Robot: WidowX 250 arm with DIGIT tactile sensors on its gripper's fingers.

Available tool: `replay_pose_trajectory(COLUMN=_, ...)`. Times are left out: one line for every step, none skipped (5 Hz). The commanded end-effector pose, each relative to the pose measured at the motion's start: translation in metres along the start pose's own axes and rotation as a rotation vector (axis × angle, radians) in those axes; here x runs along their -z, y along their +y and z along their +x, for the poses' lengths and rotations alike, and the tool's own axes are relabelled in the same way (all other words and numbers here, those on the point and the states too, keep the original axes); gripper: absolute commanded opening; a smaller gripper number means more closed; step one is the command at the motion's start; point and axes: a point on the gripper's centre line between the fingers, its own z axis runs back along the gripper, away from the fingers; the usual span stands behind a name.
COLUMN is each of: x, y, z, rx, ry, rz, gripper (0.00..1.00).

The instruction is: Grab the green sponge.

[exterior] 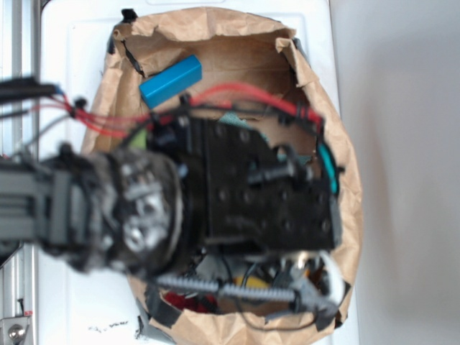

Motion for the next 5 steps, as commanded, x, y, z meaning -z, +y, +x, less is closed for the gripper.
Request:
replay_pose_trajectory(x=-0.058, y=0.003, z=-0.015, rx=-0.44, ry=-0.032, rz=0.17, gripper=0.0)
replay_pose_trajectory(x=-0.072, y=0.001, z=-0.02, rx=-0.531, ry=-0.019, rz=0.21, gripper=0.0)
replay_pose_trajectory(x=-0.086, y=0.003, z=-0.024, rx=-0.611, ry=-0.073, rz=0.273, gripper=0.0)
replay_pose_trajectory(x=-0.101, y=0.016, z=-0.029, rx=-0.673, ry=-0.052, rz=0.304, gripper=0.0)
replay_pose_trajectory(x=-0.115, y=0.021, z=-0.036, rx=-0.664, ry=-0.071, rz=0.311, gripper=0.0)
